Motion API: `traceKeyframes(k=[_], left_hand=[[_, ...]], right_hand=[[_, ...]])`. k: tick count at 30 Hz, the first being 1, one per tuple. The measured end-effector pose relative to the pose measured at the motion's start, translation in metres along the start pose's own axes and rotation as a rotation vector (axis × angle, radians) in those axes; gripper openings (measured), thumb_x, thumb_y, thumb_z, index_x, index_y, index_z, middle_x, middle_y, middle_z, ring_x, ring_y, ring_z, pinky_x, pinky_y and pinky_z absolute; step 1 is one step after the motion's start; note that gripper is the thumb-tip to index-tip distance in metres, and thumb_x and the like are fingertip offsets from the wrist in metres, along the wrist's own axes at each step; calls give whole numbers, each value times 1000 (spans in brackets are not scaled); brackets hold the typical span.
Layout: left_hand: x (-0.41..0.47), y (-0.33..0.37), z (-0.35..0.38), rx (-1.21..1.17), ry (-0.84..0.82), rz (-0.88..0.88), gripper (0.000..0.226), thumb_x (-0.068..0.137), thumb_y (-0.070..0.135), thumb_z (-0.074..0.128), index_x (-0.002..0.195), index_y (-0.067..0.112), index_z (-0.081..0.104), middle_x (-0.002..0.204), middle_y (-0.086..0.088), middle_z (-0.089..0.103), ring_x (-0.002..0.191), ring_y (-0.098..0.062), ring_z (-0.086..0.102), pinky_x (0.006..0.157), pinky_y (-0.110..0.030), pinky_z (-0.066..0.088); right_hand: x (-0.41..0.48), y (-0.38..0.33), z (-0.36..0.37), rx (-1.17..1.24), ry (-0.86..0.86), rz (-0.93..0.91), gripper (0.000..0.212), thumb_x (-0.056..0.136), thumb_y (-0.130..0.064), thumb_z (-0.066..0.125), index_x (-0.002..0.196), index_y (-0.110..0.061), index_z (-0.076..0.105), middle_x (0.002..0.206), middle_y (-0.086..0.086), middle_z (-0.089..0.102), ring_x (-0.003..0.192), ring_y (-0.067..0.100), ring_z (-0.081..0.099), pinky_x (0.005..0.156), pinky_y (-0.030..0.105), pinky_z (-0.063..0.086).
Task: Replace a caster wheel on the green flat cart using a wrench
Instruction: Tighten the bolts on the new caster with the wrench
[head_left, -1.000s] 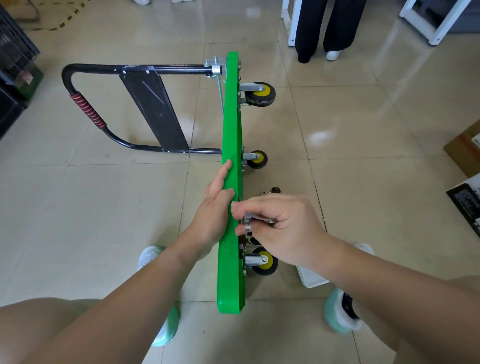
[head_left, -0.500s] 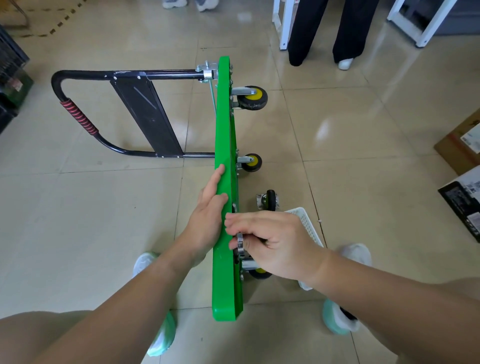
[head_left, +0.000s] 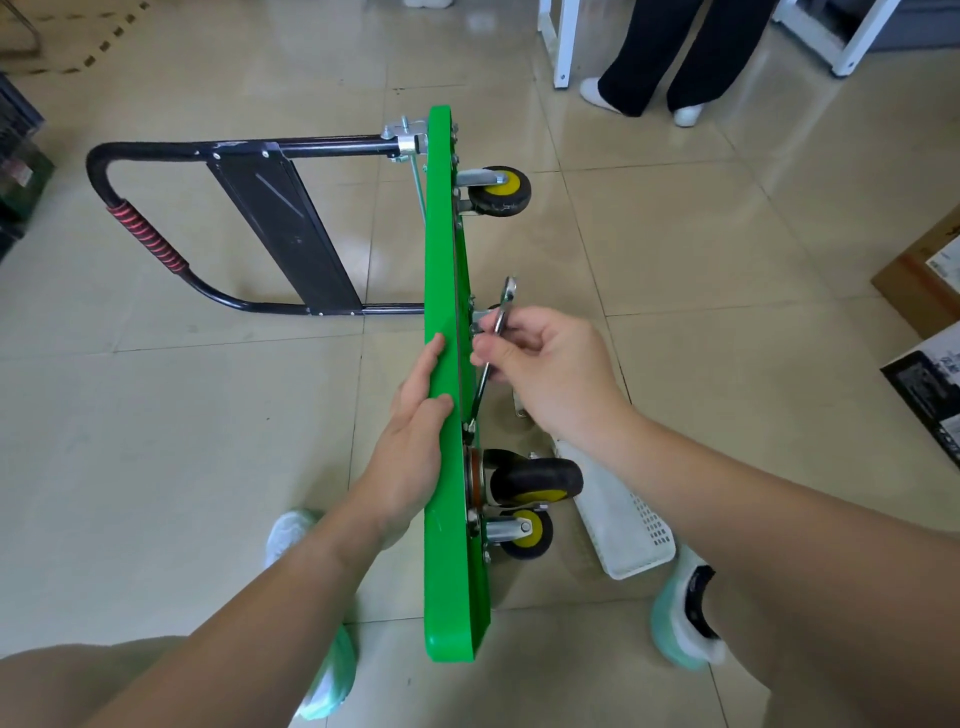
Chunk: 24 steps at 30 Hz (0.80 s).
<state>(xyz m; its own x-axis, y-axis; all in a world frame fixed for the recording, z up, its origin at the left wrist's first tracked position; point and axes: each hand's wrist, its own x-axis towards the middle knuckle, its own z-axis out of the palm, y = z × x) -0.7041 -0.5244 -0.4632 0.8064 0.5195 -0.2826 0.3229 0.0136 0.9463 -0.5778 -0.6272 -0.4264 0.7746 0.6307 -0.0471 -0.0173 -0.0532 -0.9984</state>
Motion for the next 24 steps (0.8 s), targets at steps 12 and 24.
traceKeyframes(k=[12,24], left_hand=[[1,0,-1,27,-24,-2,63,88,42,35,140,76,31,159,19,34,144,-5,40,124,-44,30],[-1,3,3,-4,19,3,60,87,40,37,131,82,34,157,12,39,135,-9,51,117,-45,40]], right_hand=[[44,-3,-21,96,59,273,8,93,-8,69,100,-4,68,97,13,73,80,22,76,75,33,63],[-34,-23,-17,79,-92,-133,24,79,11,74,86,-12,75,84,1,77,85,18,74,82,27,60]])
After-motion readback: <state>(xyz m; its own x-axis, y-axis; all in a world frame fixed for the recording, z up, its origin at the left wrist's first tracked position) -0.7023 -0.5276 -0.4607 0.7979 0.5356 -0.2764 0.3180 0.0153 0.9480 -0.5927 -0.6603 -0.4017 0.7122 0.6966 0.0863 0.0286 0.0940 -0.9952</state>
